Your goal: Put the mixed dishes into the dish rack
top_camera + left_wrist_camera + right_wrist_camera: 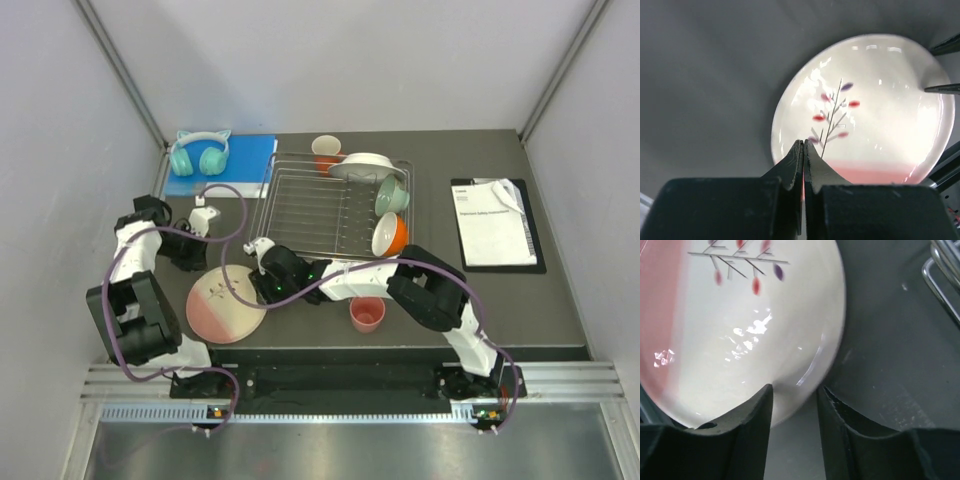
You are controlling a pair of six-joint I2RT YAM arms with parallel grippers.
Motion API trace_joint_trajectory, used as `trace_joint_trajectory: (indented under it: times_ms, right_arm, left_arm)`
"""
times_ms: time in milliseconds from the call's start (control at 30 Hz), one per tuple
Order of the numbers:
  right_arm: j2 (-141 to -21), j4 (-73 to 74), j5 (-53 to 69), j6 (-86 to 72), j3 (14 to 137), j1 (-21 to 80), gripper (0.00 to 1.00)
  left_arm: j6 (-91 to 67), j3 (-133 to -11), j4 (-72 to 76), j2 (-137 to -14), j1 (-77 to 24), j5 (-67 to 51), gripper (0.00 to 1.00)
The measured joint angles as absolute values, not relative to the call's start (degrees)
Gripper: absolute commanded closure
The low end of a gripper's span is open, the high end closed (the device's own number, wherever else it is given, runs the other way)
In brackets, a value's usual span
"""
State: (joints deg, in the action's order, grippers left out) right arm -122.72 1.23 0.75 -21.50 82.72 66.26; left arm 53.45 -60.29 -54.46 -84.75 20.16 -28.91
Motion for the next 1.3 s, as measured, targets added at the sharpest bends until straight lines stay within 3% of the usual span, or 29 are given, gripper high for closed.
trace_joint_trajectory:
  times_ms: [233,333,367,433,533,967,1300]
  right_arm:
    - [-121.64,-3.44,3.60,-21.74,79.02,65.82,0.82]
    - [-121.67,-3.31,3.44,-22.33,79.24,65.65,0.92]
    - [-121.69,-2.87,3.33,-22.65,79.55,65.58,0.97]
    - [-122.06,-2.07,3.31,-22.76,80.49,65.54,1.00]
    - [-122.74,-0.80,3.55,-22.72,82.02,65.63,1.00]
    - [-122.76,0.86,1.69,-22.20,82.63,65.87,1.00]
    - [-119.85,-3.31,-14.76,-17.19,77.87,71.83,1.00]
  left_arm:
    - [50.85,-60.27,-52.88,-86.11,18.09,-30.63,1.00]
    - [50.76,-60.01,-51.94,-86.89,17.89,-29.98,0.85]
    - [50.92,-59.53,-51.29,-86.94,18.02,-29.47,0.73]
    - [51.48,-58.43,-50.61,-87.31,18.52,-28.58,0.66]
    - [51.83,-57.45,-49.80,-89.95,20.10,-27.57,0.60]
    - [55.79,-61.84,-57.43,-95.44,23.46,-30.74,0.57]
    - [57.32,-64.12,-64.18,-95.42,23.75,-37.26,0.54]
